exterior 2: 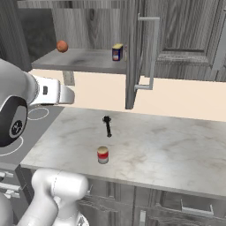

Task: Pick the cans from the counter and place them in their designated side in the cabinet.

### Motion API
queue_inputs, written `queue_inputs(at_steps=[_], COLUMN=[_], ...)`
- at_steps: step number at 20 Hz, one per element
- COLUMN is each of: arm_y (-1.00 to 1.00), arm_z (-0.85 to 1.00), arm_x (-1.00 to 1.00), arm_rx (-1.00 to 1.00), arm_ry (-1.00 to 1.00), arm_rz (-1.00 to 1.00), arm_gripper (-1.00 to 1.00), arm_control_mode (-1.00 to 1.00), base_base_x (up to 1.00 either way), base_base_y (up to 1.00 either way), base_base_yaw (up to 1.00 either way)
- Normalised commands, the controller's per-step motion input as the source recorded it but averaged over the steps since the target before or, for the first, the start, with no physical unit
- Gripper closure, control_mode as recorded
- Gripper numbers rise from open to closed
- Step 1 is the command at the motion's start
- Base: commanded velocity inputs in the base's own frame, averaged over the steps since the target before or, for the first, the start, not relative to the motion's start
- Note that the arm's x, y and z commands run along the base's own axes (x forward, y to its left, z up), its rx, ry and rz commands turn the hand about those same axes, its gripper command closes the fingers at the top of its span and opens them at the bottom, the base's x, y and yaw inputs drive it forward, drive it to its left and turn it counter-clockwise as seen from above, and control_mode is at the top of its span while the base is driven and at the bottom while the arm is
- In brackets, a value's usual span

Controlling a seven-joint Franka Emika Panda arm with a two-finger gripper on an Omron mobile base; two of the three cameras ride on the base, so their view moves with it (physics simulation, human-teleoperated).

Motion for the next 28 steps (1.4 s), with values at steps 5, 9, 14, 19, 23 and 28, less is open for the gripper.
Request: queue_inputs(at_steps=[5,9,14,19,23,28], arm_y=[0.04,0.0,0.0,-0.11,-0.06,-0.02], arm_z=[-0.17,-0.04,-0.07,-0.15,-0.16,-0.27], arm_x=[0.0,0.0,0.0,-0.08,-0.05,0.0], arm_rx=[0.0,0.0,0.0,0.0,0.0,0.02], arm_ry=[0.0,0.03,0.07,0.14,0.14,0.11], arm_rz=[0.0,-0.01,-0.05,-0.1,-0.08,-0.04], arm_gripper=[-1.0,-1.0,-1.0,-1.0,-1.0,-1.0], arm_control_mode=[-1.0,-1.0,-1.0,-1.0,-1.0,-1.0], base_base_x=[0.0,0.0,0.0,0.0,0.0,0.0], base_base_y=[0.0,0.0,0.0,0.0,0.0,0.0], base_base_yaw=[0.0,0.0,0.0,0.0,0.0,0.0])
